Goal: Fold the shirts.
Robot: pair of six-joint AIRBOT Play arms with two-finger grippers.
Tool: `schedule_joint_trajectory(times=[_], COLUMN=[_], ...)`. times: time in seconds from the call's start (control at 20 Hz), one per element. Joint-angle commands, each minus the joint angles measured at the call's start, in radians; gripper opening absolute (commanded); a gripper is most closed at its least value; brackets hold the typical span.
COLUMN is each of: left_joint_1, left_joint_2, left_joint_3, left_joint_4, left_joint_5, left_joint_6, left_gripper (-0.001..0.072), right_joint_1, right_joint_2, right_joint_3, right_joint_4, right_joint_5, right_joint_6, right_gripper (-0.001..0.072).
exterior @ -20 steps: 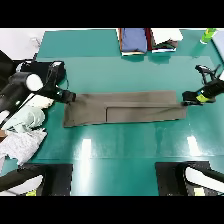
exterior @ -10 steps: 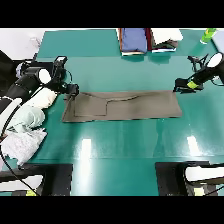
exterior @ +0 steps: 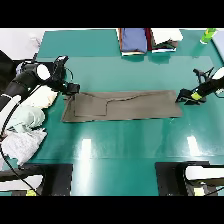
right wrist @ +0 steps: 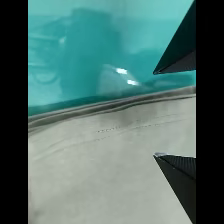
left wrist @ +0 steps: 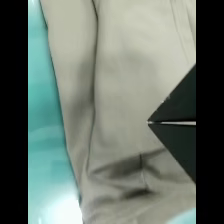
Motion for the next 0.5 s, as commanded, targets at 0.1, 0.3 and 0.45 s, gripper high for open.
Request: schedule_joint_trajectory(times=[0.1, 0.3, 0.45], left_joint_1=[-0.001, -0.02, -0.111], left_joint_2=[-0.002, -0.016, -0.048], left_joint_3=[-0.005, -0.005, -0.005], left_joint_4=[-0.1, -0.126, -0.126], left_joint_5=[0.012, 0.019, 0.072], left_joint_6=[0.002, 0.002, 0.001], left_gripper=[0.0035, 0.0026, 0.0026], right_joint_1=[-0.008, 0.017, 0.07], right_joint_2=[0.002, 0.003, 0.003], right_joint_3=[-0.111, -0.113, -0.099], right_joint_4=[0.097, 0.088, 0.087], right_joint_5=[-0.121, -0.107, -0.1], right_joint_6=[-0.017, -0.029, -0.066], right_gripper=[0.0525, 0.0352, 0.0017])
